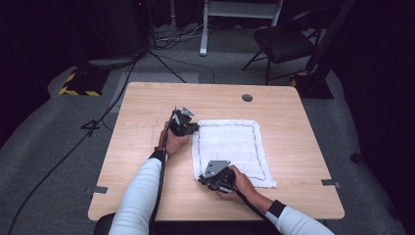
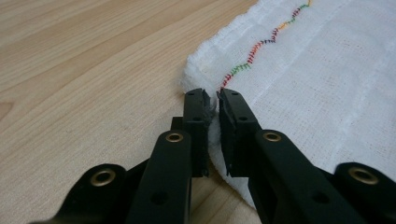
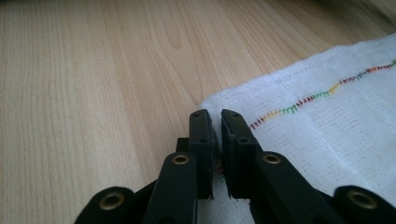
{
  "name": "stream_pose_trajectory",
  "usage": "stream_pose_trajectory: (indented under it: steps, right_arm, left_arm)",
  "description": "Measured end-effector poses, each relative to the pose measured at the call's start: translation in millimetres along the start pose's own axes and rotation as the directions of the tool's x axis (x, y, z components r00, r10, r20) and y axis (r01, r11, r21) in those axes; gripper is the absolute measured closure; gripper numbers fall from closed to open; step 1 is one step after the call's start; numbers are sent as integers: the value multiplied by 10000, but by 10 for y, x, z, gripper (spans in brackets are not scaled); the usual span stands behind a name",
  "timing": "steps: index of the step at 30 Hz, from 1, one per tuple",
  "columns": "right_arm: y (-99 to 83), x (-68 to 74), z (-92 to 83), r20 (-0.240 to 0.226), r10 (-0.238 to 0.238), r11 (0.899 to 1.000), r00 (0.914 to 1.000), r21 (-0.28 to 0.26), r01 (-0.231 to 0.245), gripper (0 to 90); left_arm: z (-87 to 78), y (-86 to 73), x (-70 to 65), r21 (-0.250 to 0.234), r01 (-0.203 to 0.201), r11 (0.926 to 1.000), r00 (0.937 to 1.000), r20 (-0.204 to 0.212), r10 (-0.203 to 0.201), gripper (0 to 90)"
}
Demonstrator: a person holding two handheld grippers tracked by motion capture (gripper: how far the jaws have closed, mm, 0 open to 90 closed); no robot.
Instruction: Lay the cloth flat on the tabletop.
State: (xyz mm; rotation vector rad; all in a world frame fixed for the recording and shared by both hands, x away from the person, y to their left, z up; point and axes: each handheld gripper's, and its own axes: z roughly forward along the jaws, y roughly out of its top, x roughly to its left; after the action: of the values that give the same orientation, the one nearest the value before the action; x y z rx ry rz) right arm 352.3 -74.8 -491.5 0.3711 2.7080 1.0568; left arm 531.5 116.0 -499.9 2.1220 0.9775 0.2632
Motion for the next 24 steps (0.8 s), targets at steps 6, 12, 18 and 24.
stream_pose_trajectory:
  steps: [6,12,18,24]
  right_arm:
    - [13,-19,-34,-77,-20,9999,10000,-164,19,847]
    - [49,-21,-74,-33,-140,9992,9999,-376,139,850]
    - [93,-5,-95,-100,-245,9985,9996,-489,240,851]
    - [143,11,-90,-154,-408,9973,9990,-619,398,852]
  left_arm:
    - [-62,10,12,-110,-191,9998,9998,-26,190,857]
    - [-176,34,18,-433,-262,9987,9996,-75,259,862]
    - [-288,31,30,-724,-239,9971,9997,-82,234,864]
    - [-370,0,68,-890,-111,9960,9998,-196,94,865]
